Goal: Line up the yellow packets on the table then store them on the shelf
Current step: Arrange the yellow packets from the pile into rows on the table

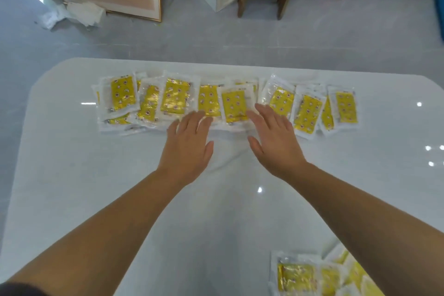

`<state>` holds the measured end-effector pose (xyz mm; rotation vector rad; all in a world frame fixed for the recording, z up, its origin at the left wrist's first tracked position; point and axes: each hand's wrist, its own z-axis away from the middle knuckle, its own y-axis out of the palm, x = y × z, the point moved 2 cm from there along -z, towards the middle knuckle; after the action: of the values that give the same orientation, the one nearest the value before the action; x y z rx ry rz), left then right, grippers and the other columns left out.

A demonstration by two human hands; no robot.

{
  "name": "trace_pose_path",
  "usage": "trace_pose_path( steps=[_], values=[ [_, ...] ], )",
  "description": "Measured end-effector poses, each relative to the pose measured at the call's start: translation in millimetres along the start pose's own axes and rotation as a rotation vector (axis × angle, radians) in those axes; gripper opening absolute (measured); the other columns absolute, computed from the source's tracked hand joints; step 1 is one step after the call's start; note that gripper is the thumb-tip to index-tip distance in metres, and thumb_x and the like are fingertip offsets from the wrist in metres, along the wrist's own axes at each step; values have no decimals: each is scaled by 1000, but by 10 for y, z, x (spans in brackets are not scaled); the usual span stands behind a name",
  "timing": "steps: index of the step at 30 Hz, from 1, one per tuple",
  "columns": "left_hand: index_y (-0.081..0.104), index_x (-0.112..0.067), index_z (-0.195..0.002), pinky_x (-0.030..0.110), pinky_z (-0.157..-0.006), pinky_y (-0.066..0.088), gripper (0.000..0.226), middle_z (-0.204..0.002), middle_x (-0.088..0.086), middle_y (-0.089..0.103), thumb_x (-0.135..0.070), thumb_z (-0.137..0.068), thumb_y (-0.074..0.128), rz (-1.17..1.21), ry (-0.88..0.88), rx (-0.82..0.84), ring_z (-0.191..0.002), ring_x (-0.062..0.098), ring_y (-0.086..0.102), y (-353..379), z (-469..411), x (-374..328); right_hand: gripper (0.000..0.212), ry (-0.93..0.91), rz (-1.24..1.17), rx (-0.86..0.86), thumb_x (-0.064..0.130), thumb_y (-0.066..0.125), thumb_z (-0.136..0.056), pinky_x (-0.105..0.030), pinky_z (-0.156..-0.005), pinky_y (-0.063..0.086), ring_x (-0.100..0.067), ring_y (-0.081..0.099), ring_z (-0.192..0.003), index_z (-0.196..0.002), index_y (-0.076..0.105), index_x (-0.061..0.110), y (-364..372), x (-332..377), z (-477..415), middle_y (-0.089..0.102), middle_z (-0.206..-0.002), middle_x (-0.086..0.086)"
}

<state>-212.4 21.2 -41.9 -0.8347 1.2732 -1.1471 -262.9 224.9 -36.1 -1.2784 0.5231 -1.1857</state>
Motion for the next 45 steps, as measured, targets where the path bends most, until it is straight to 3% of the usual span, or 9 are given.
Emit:
trace_pose_path(
  steps=[10,14,17,22,27,32,38,42,45],
  values=[
    [49,-21,-130,34,-92,41,39,-126,-1,51,-35,-94,43,170,-97,346,-113,20,52,774,1217,-1764,57,191,-1,374,36,48,-96,-40,-112,27,-20,20,-145,-148,29,24,334,-1151,2171,23,-157,-1],
    [30,-25,-142,33,-100,36,69,-143,-2,34,-56,-84,54,74,-129,561,-128,19,36,1162,1622,-2382,68,47,90,501,43,63,-86,-43,-112,28,-23,28,-143,-145,34,26,482,-1457,2765,33,-152,-1],
    [7,-23,-150,44,-111,25,103,-154,3,13,-63,-74,64,-68,-85,626,-141,27,18,1407,1797,-2707,87,-94,214,557,51,85,-56,-52,-101,41,-28,51,-129,-132,49,26,643,-1607,3079,55,-134,-4],
    [15,-12,-148,43,-105,28,102,-138,6,38,-55,-74,70,-272,-83,538,-126,27,39,1606,1835,-2844,105,-242,207,439,47,92,-36,-56,-93,49,-30,60,-113,-128,49,21,924,-1539,3232,62,-121,-6],
    [43,-21,-128,33,-96,31,63,-124,-4,53,-54,-79,66,-164,-180,558,-117,18,48,1676,1825,-2680,87,-139,239,364,34,92,-42,-50,-90,47,-26,62,-93,-120,57,15,1043,-1406,3043,63,-100,-4],
    [55,-23,-116,29,-90,38,37,-117,-5,52,-35,-83,66,-86,-103,510,-108,17,50,1628,1870,-2553,45,-155,198,397,19,68,-82,-44,-102,27,-25,50,-108,-122,48,16,1084,-1325,2940,57,-113,-1],
    [68,-25,-78,34,-77,52,39,-111,2,64,-36,-48,90,-126,323,432,-102,21,63,1462,1971,-2584,21,-11,-32,392,14,57,-90,-32,-69,38,-24,57,-87,-108,46,17,900,-1412,2765,56,-96,-1],
    [70,-25,-83,39,-89,52,46,-120,3,62,-23,-43,91,-178,527,491,-114,22,58,1514,2010,-2655,28,38,-184,450,22,64,-87,-35,-64,48,-22,57,-78,-106,42,22,693,-1600,2631,57,-87,0],
    [60,-18,-109,40,-94,43,49,-122,6,50,-13,-64,78,-328,573,516,-110,26,50,1576,1976,-2734,26,-37,-327,608,24,71,-83,-30,-65,44,-16,54,-80,-94,48,28,491,-1686,2554,55,-82,10]
  ],
)
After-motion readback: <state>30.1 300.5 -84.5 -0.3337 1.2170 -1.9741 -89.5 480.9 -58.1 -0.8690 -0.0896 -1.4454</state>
